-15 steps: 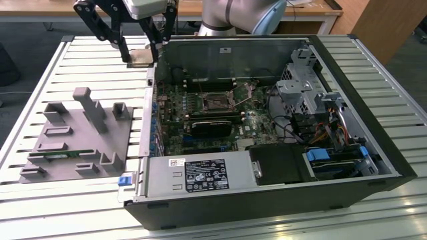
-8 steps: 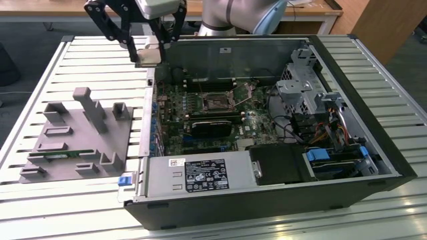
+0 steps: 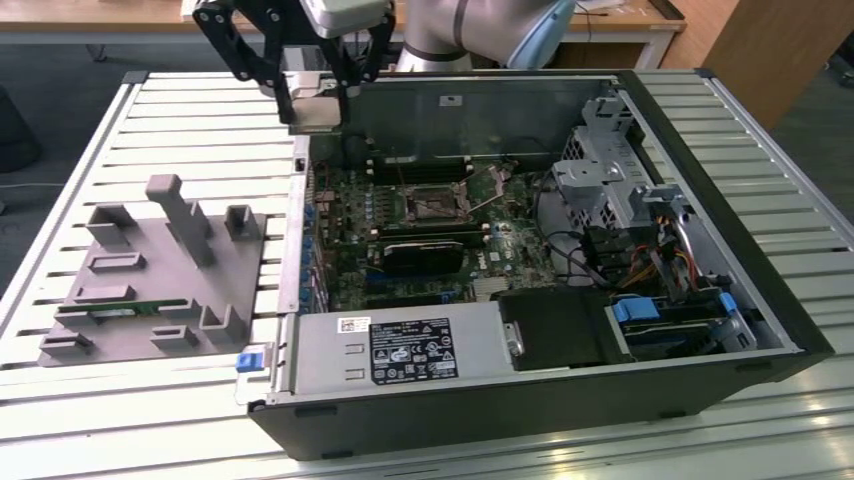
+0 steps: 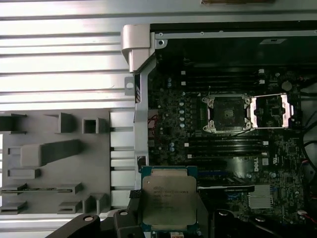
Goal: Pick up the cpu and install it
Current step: 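Pick up the cpu and move it towards the insertion slot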
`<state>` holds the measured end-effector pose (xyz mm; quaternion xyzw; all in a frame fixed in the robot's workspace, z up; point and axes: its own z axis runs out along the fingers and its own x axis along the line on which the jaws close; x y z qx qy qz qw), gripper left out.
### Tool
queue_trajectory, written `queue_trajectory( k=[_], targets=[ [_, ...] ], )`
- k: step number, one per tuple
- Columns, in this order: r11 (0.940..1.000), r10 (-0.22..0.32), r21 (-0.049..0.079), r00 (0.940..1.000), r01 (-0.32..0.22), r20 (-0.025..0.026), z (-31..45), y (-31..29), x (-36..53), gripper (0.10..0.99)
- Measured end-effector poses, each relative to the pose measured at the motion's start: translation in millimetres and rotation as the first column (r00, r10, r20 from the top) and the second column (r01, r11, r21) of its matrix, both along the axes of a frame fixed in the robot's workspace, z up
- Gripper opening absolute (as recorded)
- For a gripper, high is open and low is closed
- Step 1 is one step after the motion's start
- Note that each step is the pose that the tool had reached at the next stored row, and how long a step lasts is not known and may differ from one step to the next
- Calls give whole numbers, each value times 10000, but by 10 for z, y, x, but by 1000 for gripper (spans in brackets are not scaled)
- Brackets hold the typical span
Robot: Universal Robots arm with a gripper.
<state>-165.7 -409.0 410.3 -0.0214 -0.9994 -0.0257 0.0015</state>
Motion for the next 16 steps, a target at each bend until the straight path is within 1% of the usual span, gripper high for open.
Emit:
queue_trajectory(
  k=[3,16],
  targets=[
    [10000,0,0,10000,0,1,0,0,40,529],
    [10000,0,0,10000,0,0,0,0,164,529]
  ],
)
